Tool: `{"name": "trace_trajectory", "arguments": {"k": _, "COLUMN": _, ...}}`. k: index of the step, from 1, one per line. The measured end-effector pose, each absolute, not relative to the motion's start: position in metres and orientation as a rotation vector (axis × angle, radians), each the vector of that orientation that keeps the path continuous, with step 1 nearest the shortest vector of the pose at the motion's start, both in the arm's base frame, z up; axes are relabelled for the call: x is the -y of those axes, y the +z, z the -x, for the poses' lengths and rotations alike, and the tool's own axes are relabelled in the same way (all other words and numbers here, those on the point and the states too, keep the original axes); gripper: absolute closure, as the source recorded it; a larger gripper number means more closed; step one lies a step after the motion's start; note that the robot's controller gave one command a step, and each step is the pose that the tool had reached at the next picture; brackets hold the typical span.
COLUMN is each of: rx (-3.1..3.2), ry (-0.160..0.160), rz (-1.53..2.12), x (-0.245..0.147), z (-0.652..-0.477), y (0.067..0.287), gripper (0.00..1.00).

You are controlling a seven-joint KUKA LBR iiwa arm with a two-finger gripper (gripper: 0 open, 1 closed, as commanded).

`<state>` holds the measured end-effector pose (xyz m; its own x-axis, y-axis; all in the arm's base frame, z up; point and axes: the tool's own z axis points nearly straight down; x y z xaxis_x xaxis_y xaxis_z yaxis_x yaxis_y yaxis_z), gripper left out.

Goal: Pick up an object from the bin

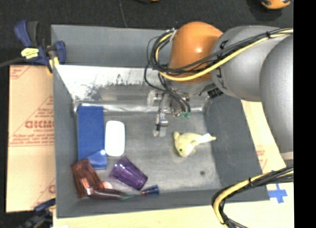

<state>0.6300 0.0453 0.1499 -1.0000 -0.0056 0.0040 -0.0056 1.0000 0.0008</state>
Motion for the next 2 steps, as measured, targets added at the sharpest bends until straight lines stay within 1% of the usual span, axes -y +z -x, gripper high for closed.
{"name": "trace_trajectory", "arguments": {"k": 1, "rx": 3.145, "ry": -0.002, "rz": -0.008, "x": -0.045, "z": -0.631, "y": 0.155, "gripper": 0.0}}
{"name": "trace_trajectory", "arguments": {"k": 2, "rx": 3.138, "ry": -0.003, "rz": 0.018, "x": 0.009, "z": -0.6, "y": 0.2, "gripper": 0.0}}
